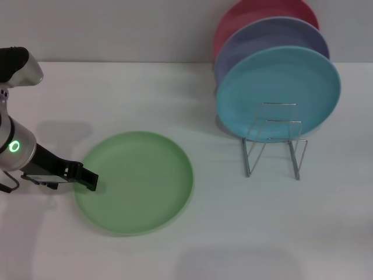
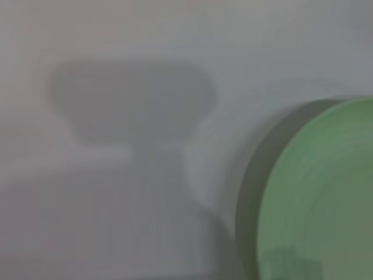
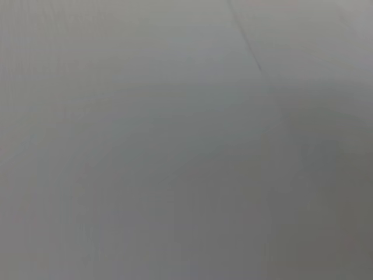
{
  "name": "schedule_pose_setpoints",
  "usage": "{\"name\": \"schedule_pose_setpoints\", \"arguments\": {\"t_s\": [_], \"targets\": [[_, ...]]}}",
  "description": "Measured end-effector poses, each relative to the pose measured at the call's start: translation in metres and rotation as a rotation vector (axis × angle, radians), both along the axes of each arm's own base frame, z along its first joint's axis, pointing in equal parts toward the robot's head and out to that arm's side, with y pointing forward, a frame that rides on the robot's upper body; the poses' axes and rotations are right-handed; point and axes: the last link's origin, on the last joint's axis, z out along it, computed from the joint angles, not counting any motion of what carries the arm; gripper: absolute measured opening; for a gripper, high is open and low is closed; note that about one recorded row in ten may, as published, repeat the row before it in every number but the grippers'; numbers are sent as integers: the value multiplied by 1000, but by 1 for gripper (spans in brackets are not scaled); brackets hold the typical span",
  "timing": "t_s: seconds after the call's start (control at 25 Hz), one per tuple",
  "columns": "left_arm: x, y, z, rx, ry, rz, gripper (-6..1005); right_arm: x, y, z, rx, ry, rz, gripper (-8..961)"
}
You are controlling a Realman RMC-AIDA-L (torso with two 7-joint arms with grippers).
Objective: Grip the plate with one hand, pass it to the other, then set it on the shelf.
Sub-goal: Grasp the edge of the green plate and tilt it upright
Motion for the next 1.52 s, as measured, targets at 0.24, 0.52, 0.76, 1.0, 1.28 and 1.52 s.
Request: {"name": "schedule_pose_setpoints", "arguments": {"t_s": [0.24, 0.52, 0.76, 1.0, 1.28, 1.52], "targets": [[-1, 0, -2, -12, 0, 1, 814, 0, 0, 0, 1, -1, 1, 636], [-1, 0, -3, -14, -3, 0, 650, 1, -3, 0, 4, -3, -1, 638], [-2, 1, -5, -15, -2, 3, 566, 1, -3, 0, 4, -3, -2, 638], [-3, 3, -8, -20, 3, 3, 513, 1, -3, 0, 4, -3, -1, 637], [-1, 4, -9, -22, 10, -10, 451, 0, -2, 0, 4, -3, 1, 637], [-1, 5, -8, -23, 12, -13, 366, 0, -1, 0, 3, -2, 3, 636]]}}
